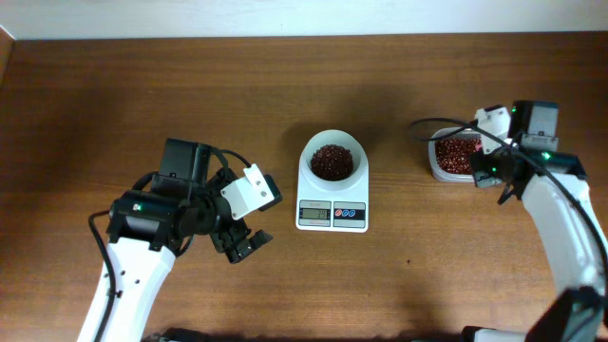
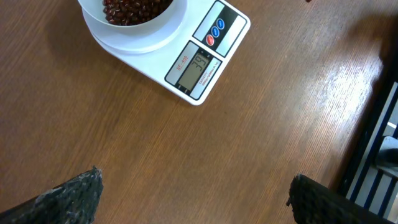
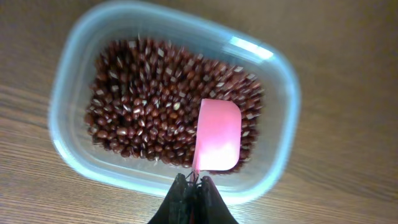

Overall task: Scoop and weigh 50g on scale
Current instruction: 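Move the empty scoop back and dip it into the bean tub, then lift the filled pink scoop and carry it left over the scale bowl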

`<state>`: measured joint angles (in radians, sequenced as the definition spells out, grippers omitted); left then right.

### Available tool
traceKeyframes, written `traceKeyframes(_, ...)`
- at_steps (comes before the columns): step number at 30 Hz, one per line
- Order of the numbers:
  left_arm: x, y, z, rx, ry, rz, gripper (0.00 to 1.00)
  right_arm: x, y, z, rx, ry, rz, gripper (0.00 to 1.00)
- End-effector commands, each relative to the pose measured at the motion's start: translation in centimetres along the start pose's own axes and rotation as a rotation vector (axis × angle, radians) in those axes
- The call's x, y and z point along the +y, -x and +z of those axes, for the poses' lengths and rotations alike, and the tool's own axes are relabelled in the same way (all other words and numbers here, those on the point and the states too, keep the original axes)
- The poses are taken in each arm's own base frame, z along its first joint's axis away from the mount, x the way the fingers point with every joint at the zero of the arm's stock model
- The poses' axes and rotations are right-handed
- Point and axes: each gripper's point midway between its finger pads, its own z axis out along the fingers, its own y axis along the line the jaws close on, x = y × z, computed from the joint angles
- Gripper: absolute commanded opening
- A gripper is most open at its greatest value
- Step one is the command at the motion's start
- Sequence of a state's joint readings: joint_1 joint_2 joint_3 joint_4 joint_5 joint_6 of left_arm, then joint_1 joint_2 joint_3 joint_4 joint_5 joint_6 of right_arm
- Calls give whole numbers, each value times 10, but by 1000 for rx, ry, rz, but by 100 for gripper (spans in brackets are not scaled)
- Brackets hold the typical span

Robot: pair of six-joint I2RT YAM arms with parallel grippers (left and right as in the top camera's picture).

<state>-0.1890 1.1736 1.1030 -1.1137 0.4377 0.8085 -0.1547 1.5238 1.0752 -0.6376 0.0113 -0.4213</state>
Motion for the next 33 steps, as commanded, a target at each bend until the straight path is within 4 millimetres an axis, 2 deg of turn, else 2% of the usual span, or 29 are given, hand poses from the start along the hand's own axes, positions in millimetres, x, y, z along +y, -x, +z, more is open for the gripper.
traceKeyframes(1, -1, 0, 0, -6, -8, 11, 99, 3, -11, 20, 66, 18, 120, 4)
traceKeyframes(3, -1, 0, 0, -6, -8, 11, 99, 14, -8, 23, 54, 84, 193, 4)
traceKeyframes(7, -1, 0, 0, -6, -8, 11, 99, 55, 12, 13, -36, 343, 211, 4)
traceKeyframes(8, -1, 0, 0, -6, -8, 11, 99, 59, 14, 11, -39, 369, 243, 4)
traceKeyframes(14, -1, 0, 0, -6, -8, 11, 99, 34, 12, 1, -104, 528, 477, 4)
traceKeyframes(19, -1, 0, 0, -6, -8, 11, 99, 9, -1, -2, -150, 691, 658, 4)
traceKeyframes(24, -1, 0, 0, -6, -8, 11, 99, -10, -3, -12, -234, 810, 763, 4)
traceKeyframes(33, -1, 0, 0, -6, -8, 11, 99, -8, 4, -25, -288, 898, 776, 4)
